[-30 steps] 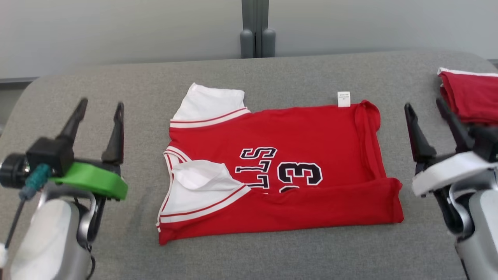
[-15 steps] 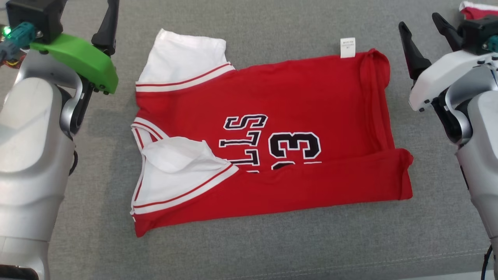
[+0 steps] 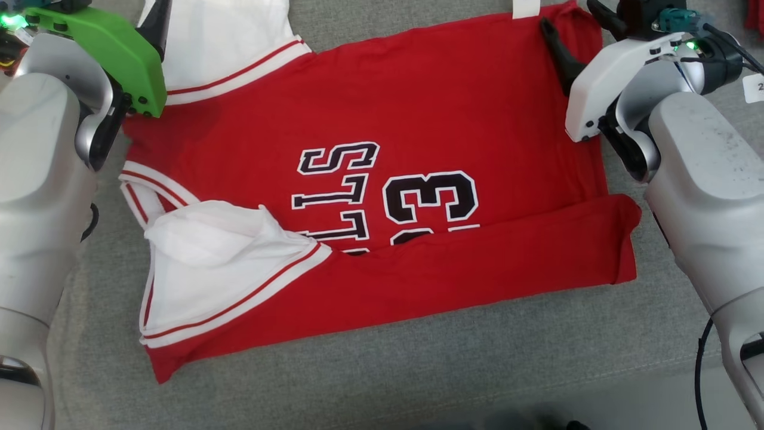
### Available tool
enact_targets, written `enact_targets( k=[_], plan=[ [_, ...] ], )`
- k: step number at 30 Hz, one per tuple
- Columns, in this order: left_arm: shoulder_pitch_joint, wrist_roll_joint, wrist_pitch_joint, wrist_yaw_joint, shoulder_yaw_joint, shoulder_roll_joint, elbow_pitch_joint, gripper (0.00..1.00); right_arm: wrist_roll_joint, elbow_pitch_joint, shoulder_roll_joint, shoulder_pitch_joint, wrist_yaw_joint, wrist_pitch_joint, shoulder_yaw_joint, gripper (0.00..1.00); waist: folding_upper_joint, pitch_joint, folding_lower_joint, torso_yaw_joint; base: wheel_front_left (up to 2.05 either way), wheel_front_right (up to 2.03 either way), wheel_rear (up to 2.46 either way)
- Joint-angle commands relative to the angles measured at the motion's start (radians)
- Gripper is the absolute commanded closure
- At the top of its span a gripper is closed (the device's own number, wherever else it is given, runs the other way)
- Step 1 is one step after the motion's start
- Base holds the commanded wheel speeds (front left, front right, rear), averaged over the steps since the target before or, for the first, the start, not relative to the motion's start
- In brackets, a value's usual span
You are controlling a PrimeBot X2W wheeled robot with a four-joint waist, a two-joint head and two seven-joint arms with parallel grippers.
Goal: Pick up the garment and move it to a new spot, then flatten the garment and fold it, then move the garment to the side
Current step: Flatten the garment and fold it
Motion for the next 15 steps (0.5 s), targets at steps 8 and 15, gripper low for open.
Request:
enact_targets(
  k=[8,15],
  plan=[
    [-0.065,-0.089,-0.013,0.001,-0.097,0.022,0.082,0.0,0.062,0.075,0.02,-0.082,-0.001,-0.055,0.075,0.0,0.0,0.055,-0.0002,-0.055,0.0,0.0,0.0],
    [-0.091,-0.129,-0.023,0.001,-0.146,0.038,0.158,0.0,0.119,0.087,0.022,-0.112,-0.001,-0.098,0.133,0.0,0.0,0.06,-0.0002,-0.067,0.0,0.0,0.0]
  ],
)
